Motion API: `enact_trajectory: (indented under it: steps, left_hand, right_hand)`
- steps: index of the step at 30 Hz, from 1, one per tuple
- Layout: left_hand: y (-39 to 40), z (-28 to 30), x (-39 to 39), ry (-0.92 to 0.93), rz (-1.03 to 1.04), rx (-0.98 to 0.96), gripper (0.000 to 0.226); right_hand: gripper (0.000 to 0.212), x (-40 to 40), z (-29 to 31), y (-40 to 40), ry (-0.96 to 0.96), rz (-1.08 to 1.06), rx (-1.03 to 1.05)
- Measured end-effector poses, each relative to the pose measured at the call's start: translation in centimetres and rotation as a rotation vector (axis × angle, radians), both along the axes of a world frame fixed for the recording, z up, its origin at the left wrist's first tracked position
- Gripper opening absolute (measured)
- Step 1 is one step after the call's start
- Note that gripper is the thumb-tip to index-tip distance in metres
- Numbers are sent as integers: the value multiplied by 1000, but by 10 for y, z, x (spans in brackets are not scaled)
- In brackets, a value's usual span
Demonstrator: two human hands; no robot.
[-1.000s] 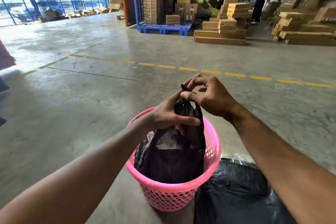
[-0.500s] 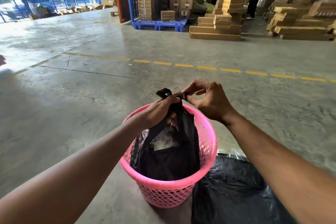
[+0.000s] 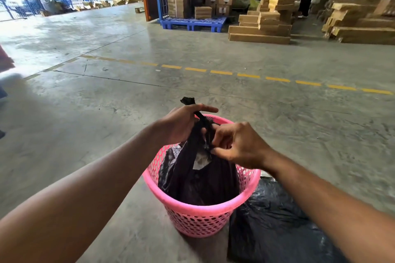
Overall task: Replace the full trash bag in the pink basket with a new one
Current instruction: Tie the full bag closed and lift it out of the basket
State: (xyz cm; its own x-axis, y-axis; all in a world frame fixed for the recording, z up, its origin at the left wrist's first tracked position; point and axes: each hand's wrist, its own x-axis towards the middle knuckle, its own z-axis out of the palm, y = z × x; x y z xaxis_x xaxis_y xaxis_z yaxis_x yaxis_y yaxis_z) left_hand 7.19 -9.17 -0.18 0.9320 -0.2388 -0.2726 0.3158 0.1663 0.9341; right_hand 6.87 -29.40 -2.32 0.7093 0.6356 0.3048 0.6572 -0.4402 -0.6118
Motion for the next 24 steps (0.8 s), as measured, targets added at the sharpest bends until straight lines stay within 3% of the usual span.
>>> enact_trajectory:
  steps: [2, 6, 9, 13, 15, 20, 24]
  left_hand:
    - [-2, 0, 2, -109, 17, 204, 36]
    - [8, -5, 1, -695, -15, 977, 29]
    - [13, -11, -7, -1082, -57, 1221, 10]
    - [7, -15, -16, -1299, -51, 1199, 10]
    - [5, -20, -21, -1314, -79, 1178, 15]
    - [4, -25, -25, -1219, -122, 1047, 15]
    - [6, -28, -26, -1127, 22, 948, 23]
  right_hand:
    - [3, -2, -14, 7, -10, 1, -42]
    - [3, 10, -7, 11, 49, -135, 99]
    - [8, 22, 13, 11, 19, -306, 272]
    - [63, 27, 35, 16, -30, -133, 243]
    - [75, 28, 43, 20, -61, -10, 193]
    - [37, 31, 51, 14, -122, -24, 11]
    - [16, 39, 42, -1, -113, -121, -11]
